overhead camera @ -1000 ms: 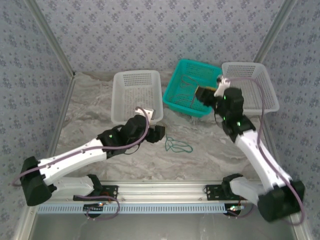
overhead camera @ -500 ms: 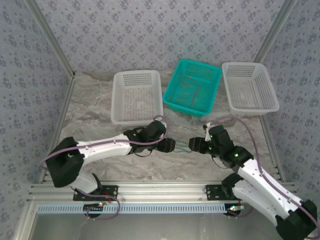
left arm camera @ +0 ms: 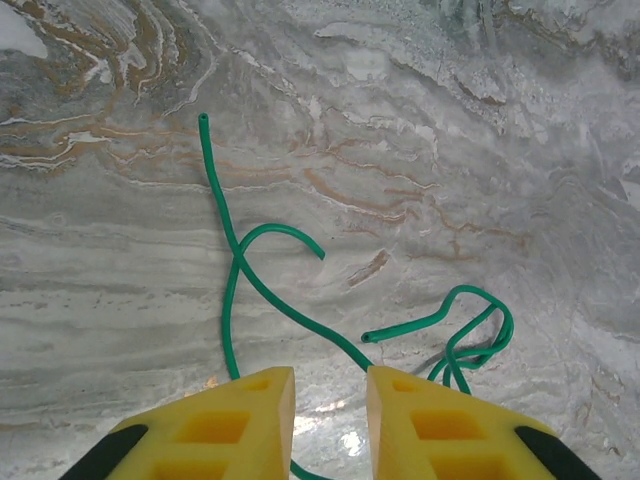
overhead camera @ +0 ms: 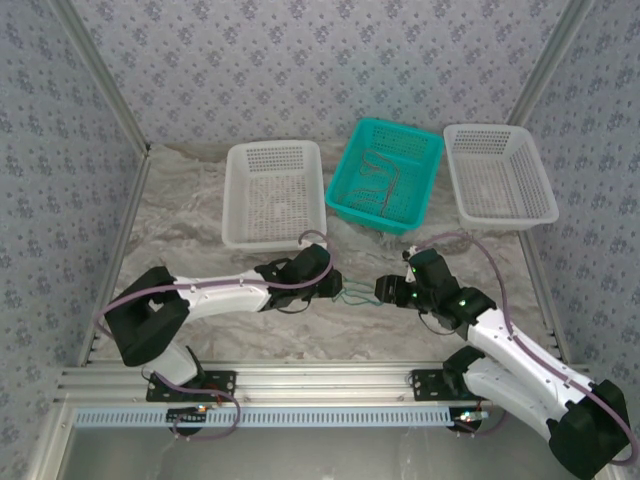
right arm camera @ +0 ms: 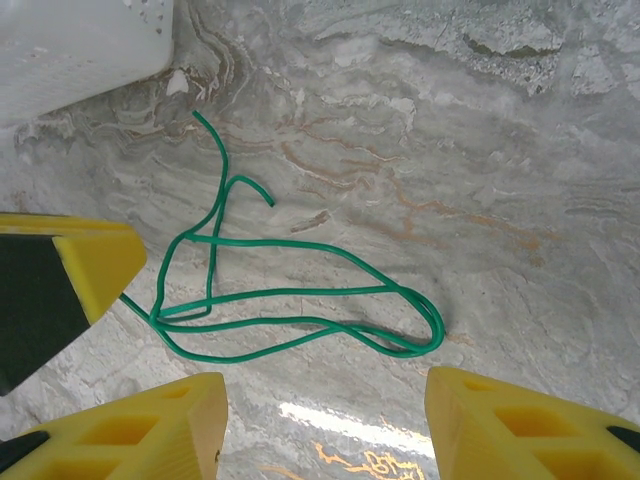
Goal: Untangle the cables
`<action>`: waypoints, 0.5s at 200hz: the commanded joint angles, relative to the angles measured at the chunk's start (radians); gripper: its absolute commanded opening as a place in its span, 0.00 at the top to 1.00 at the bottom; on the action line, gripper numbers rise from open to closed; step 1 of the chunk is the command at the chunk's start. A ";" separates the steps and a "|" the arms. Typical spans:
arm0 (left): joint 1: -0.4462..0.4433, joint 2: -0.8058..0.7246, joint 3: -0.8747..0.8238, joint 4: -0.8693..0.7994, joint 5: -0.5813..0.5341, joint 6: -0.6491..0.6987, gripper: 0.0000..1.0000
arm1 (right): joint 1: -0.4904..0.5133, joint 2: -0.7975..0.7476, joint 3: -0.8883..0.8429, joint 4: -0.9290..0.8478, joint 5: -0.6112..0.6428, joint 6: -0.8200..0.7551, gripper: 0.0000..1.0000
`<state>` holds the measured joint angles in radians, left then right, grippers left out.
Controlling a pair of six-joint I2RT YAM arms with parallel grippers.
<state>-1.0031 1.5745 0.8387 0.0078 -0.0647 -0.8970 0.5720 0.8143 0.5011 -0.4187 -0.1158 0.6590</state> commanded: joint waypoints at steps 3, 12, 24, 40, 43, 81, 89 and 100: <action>0.006 0.010 -0.018 0.054 0.030 -0.016 0.75 | 0.007 -0.001 0.018 0.016 0.018 0.023 0.43; 0.006 0.013 -0.017 0.054 0.037 -0.015 0.75 | 0.008 0.000 0.022 0.014 0.019 0.019 0.43; 0.006 0.018 -0.015 0.044 0.040 -0.016 0.77 | 0.007 -0.002 0.028 0.009 0.020 0.016 0.43; 0.006 0.021 -0.016 0.038 0.049 -0.015 0.78 | 0.008 -0.002 0.034 0.007 0.019 0.012 0.43; 0.006 0.021 -0.016 0.037 0.048 -0.016 0.78 | 0.009 -0.001 0.036 0.005 0.019 0.011 0.43; 0.006 0.021 -0.006 0.014 0.076 -0.007 0.72 | 0.011 0.000 0.037 0.005 0.021 0.011 0.43; 0.005 0.020 -0.006 0.012 0.081 -0.005 0.72 | 0.011 -0.001 0.037 0.004 0.021 0.011 0.43; 0.004 0.016 -0.011 0.016 0.088 -0.005 0.75 | 0.012 0.000 0.037 0.003 0.022 0.011 0.43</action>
<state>-1.0012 1.5806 0.8257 0.0265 -0.0074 -0.9100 0.5766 0.8143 0.5087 -0.4114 -0.1120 0.6659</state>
